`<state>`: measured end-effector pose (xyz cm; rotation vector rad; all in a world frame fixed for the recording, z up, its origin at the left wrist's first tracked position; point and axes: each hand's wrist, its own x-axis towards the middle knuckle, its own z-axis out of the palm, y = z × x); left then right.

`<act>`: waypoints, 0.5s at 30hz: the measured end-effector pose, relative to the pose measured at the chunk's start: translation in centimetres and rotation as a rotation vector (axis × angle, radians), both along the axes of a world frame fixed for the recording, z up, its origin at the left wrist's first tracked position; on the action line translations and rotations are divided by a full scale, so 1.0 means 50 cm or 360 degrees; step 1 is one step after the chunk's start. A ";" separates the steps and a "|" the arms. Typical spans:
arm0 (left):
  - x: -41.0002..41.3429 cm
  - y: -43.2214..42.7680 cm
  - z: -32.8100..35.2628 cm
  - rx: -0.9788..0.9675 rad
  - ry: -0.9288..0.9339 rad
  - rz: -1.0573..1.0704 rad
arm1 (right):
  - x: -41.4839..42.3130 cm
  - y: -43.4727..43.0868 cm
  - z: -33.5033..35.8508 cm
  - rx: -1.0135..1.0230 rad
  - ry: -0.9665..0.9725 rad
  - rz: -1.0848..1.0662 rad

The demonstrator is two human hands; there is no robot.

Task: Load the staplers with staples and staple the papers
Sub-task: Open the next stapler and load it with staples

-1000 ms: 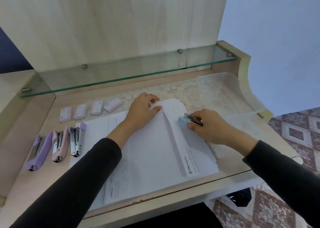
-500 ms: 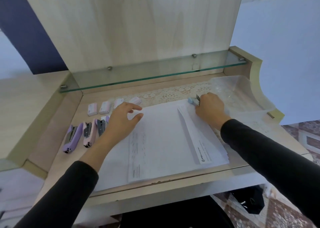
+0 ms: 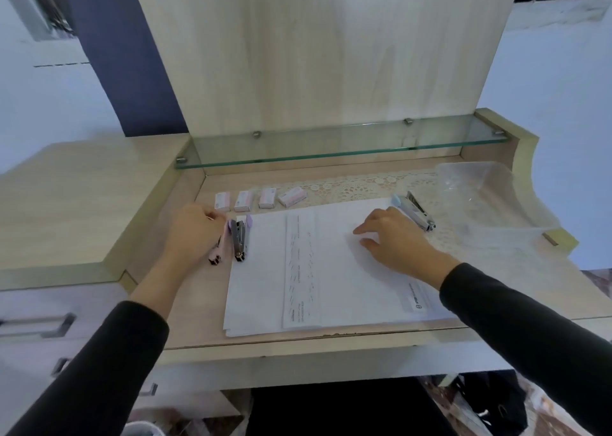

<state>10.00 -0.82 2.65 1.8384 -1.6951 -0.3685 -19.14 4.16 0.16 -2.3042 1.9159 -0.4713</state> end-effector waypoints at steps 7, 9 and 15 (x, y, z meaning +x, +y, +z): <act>-0.034 0.020 -0.016 0.0175 -0.0637 0.0054 | -0.001 0.006 -0.029 -0.0016 0.0058 0.0000; -0.051 0.029 -0.014 0.0174 -0.0862 0.0064 | -0.004 0.005 -0.033 -0.0023 0.0050 -0.0003; -0.065 0.025 -0.022 0.0165 -0.0979 0.0025 | -0.006 0.000 -0.044 -0.0077 0.0023 -0.0022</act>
